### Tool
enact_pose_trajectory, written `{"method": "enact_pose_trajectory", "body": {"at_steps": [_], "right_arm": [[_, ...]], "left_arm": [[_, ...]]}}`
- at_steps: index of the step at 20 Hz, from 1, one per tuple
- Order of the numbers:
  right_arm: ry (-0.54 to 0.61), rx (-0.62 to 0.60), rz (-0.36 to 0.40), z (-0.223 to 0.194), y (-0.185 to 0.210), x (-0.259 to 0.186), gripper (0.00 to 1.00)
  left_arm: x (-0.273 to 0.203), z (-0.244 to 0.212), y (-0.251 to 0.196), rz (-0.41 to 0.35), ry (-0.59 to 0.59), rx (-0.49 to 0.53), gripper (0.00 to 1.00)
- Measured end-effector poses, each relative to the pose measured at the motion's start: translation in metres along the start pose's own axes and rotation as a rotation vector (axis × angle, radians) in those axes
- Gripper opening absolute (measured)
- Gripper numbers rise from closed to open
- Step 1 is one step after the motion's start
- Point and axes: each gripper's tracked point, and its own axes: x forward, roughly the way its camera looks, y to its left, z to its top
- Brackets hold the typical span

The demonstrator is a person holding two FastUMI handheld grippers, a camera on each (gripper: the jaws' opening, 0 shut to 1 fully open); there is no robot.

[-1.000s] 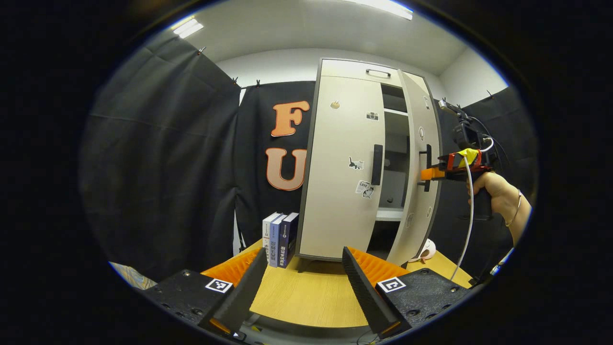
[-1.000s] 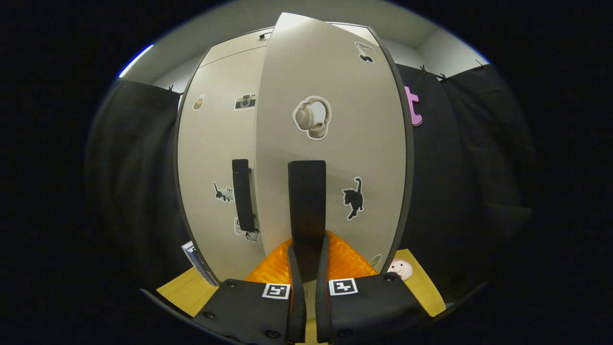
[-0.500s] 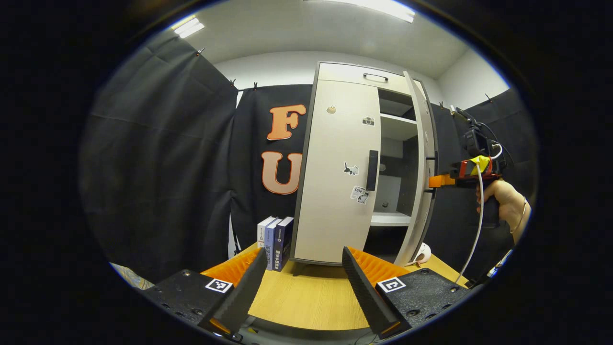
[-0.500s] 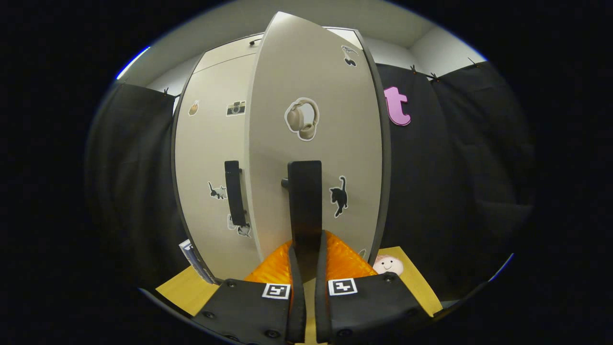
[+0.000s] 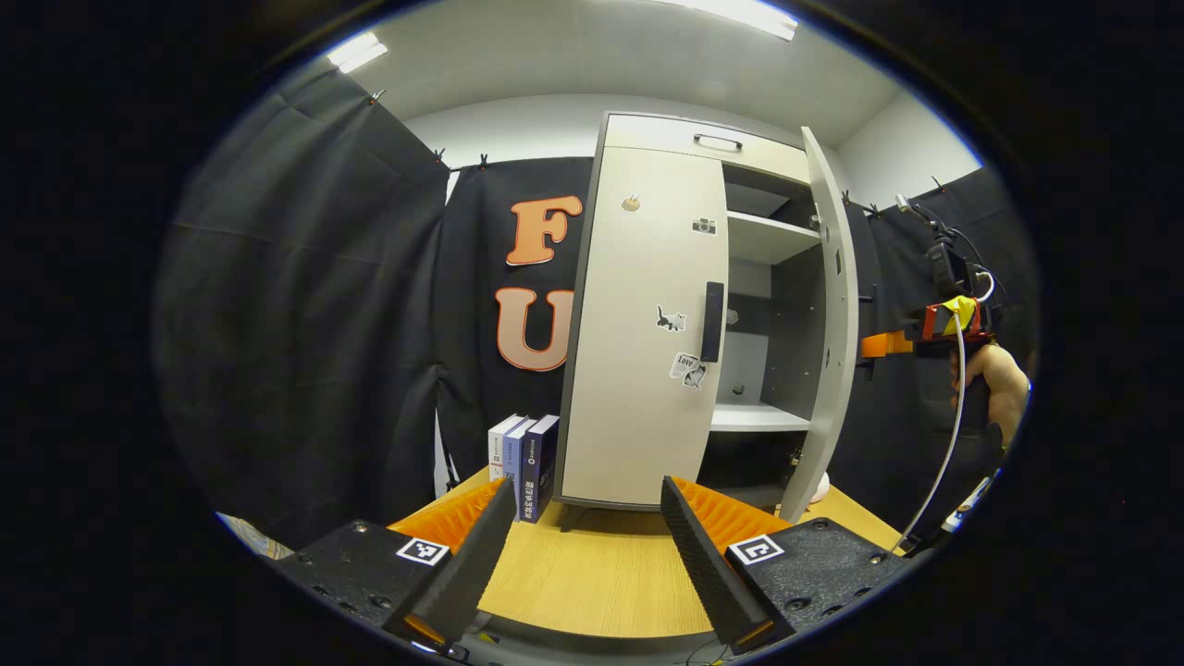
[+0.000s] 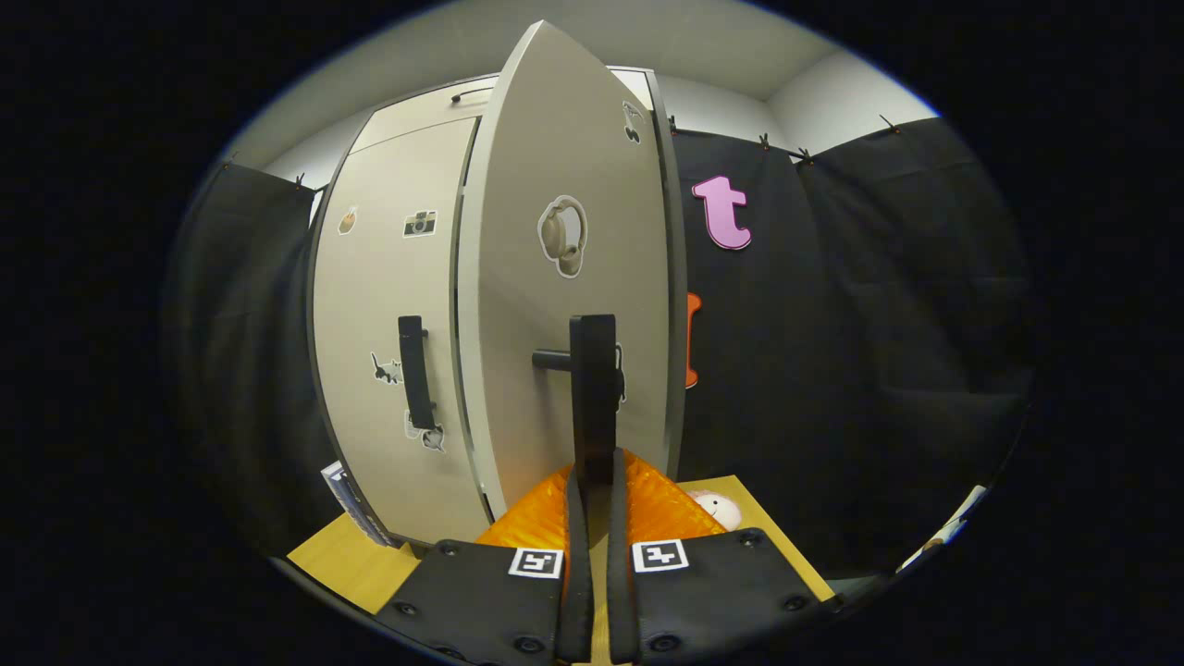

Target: Open the right door of the double-door shoe cabinet with the right hand, and open the left door with the left hand.

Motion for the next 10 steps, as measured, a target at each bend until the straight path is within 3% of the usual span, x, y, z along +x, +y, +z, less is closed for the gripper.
{"method": "enact_pose_trajectory", "body": {"at_steps": [3,4,10], "right_arm": [[-0.003,0.010,-0.031,-0.001,-0.011,-0.005,0.14],[-0.005,0.011,-0.039,0.001,-0.012,-0.002,0.07],[0.000,-0.004,-0.061,0.001,-0.032,-0.004,0.07]], "left_arm": [[0.004,0.001,-0.007,-0.016,0.001,0.000,0.95],[0.006,0.000,-0.009,-0.020,0.002,-0.001,0.95],[0.016,0.001,-0.024,-0.052,0.006,0.016,0.94]]}}
